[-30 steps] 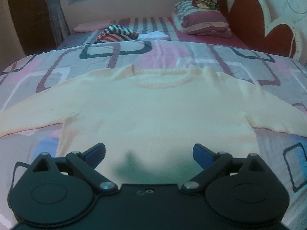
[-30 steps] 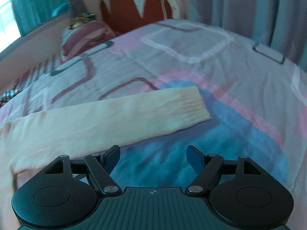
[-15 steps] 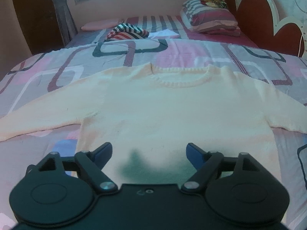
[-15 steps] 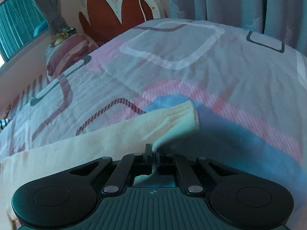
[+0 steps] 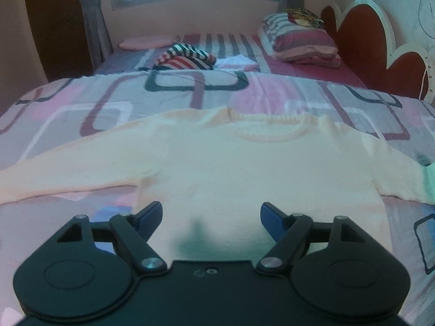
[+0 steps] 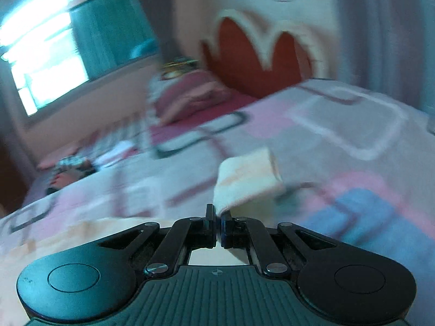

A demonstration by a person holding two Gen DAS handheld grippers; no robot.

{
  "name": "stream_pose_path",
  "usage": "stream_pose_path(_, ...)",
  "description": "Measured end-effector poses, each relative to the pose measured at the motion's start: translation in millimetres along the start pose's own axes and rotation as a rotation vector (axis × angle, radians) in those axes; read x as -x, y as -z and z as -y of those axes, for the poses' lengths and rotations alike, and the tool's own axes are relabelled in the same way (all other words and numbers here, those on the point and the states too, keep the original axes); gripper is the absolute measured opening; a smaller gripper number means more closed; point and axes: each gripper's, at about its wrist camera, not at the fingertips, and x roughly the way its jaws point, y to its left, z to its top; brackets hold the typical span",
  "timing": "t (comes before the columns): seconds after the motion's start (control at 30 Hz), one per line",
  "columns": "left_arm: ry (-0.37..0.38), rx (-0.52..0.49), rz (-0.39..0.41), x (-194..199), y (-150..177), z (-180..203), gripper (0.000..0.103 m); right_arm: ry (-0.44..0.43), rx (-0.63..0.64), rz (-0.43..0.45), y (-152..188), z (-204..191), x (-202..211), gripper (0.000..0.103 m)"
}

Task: Fold small clothes
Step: 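Move the right tool to the sweater's sleeve cuff and grasp it, then fold the sleeve across the sweater body with the right tool while the left tool grasps the other cuff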

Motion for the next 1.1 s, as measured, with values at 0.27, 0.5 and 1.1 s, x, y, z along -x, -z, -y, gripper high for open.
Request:
stream_pose_path(0.27,-0.015,0.038,0.009,-0.5,-3.1,-45.1,0.078,-0.205,0.143,-0.103,51.4,-145.0,-22.5,0.002)
stream_pose_path(0.5,0.042,0.067,-0.013,-17.5,-7.9,-67.1,0.08,-0.289,0.232,-0.257,107.1,-216.6,-43.0,0.003)
stream_pose_path(1.1,0.454,0.244,-0.243,-119.5,-18.6,22.4,0.056,-0.089,0.236,-0.165,103.5,-132.5,9.1,0.039)
